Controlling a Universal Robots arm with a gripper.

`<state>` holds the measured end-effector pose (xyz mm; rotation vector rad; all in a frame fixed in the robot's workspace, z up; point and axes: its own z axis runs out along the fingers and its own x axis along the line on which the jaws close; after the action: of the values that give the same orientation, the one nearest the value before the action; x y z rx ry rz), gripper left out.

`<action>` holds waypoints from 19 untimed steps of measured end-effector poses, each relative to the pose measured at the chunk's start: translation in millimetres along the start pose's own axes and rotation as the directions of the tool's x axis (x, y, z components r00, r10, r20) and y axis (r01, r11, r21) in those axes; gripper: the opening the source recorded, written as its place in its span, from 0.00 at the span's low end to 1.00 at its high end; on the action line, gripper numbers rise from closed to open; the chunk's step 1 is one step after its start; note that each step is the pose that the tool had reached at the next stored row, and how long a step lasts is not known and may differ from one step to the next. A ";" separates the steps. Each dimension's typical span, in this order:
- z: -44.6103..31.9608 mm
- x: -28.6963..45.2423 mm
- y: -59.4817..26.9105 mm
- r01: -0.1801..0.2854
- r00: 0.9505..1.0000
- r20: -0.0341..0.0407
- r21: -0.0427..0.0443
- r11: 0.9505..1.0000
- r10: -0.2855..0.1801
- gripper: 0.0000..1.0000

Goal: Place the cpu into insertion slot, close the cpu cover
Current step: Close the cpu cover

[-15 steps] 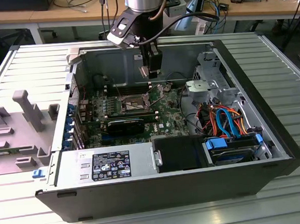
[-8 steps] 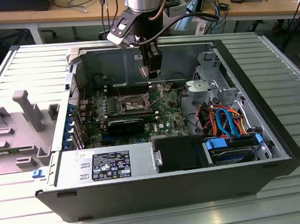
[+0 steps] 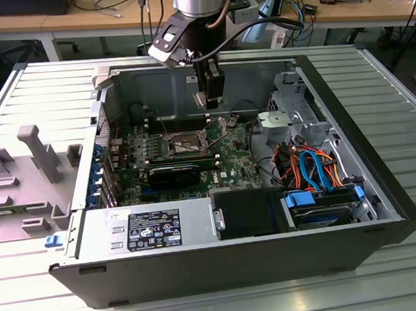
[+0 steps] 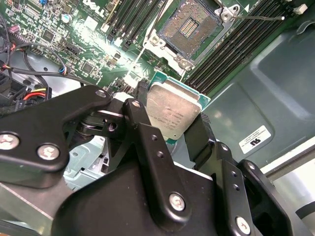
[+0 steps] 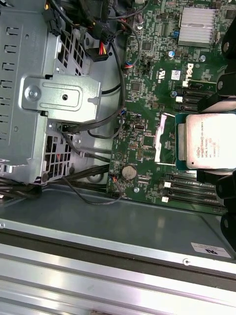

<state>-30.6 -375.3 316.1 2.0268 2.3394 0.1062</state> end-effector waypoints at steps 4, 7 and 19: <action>0.1 0.0 0.0 -0.003 1.000 0.000 0.000 1.000 0.003 0.55; 0.1 0.0 0.0 -0.005 1.000 0.000 0.000 1.000 0.005 0.55; 0.4 0.0 -0.1 -0.014 1.000 0.001 0.000 1.000 0.014 0.55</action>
<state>-30.6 -375.3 315.7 2.0426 2.3250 0.1057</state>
